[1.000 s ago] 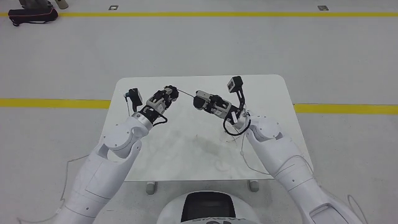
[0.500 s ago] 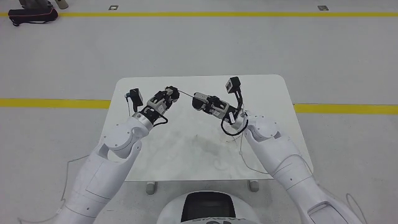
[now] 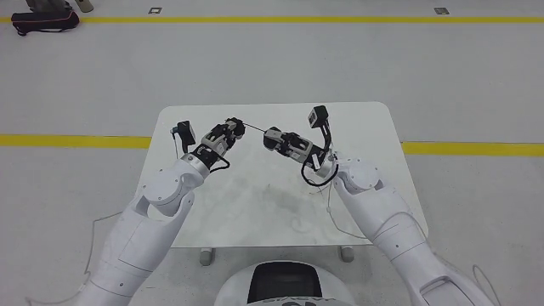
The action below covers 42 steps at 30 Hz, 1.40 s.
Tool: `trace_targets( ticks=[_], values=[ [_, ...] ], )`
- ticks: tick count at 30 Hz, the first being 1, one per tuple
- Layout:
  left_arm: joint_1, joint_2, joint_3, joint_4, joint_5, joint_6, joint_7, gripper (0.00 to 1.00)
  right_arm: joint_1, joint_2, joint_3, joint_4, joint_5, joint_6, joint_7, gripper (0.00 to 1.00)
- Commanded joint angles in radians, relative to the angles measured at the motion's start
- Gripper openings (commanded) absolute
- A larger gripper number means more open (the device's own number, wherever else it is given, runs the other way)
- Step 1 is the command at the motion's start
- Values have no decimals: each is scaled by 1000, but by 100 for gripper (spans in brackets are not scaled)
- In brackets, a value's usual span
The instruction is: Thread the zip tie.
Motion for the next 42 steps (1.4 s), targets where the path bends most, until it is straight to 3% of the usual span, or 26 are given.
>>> trace_targets(
  ticks=[1, 17, 37, 42],
  values=[
    [-1, -1, 0, 2, 0, 0, 0, 0, -2, 0, 1, -1, -3, 0, -1, 8],
    [-1, -6, -4, 9, 2, 2, -6, 0, -10, -5, 16, 2, 0, 0, 0, 15],
    [1, -12, -8, 10, 8, 8, -10, 0, -6, -12, 20, 22, -5, 0, -2, 11],
    [1, -13, -9, 10, 10, 11, -12, 0, -5, -14, 21, 25, -8, 0, -4, 6]
  ],
)
